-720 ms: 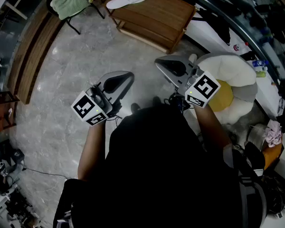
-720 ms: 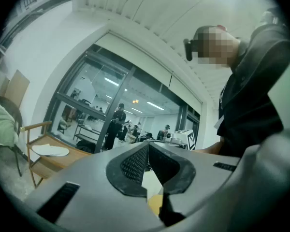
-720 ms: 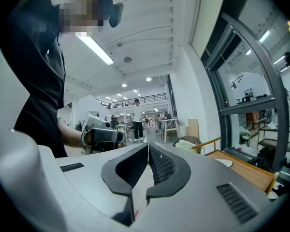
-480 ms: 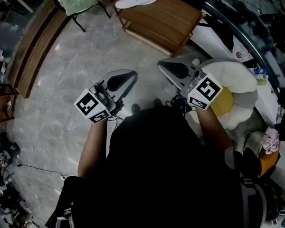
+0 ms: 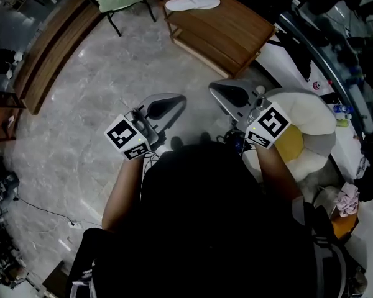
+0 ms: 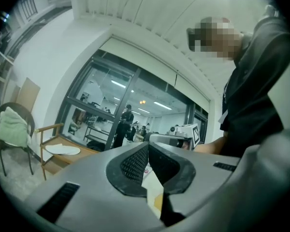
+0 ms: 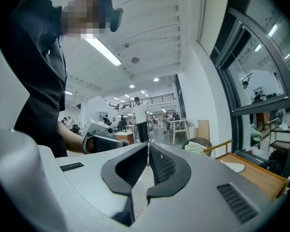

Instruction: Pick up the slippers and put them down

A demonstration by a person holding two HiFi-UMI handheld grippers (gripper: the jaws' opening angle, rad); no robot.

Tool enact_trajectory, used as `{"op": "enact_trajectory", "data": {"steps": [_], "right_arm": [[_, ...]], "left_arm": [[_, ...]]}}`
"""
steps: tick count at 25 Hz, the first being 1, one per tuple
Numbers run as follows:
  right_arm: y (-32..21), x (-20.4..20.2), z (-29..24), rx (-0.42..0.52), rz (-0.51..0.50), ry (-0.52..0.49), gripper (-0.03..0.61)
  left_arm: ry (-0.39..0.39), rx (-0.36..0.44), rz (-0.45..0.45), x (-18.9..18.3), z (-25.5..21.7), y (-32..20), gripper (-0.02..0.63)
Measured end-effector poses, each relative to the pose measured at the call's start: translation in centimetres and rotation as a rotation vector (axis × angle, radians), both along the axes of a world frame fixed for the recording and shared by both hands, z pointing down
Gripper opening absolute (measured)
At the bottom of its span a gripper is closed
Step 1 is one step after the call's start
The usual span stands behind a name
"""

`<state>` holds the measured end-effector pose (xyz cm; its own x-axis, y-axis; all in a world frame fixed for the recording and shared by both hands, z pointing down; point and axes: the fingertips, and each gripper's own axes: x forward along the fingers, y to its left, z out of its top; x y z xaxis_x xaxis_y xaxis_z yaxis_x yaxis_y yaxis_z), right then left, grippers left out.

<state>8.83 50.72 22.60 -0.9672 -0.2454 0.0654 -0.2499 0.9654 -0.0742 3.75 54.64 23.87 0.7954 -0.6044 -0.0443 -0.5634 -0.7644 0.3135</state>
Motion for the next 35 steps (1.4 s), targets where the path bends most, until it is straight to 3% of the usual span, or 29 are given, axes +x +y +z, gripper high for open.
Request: {"op": "enact_trajectory", "data": {"steps": [18,28,35], "right_arm": [[-0.8,3.9,0.4,-0.004,-0.034,-0.019,0.026],[-1.6,7.0,2.7,-0.056,-0.051,-0.037,0.026],[-3.4,6.5,4.0,-0.095,-0.037,-0.047,0.026]], "left_arm": [[-0.045,0.007,-0.038,3.3,-0.2,-1.0,0.012],[-0.08,-0.038,-0.055,6.4,1.2,-1.8,0.012],[-0.072,-0.077,-0.102,3.3,1.9,-3.7,0.012]]}}
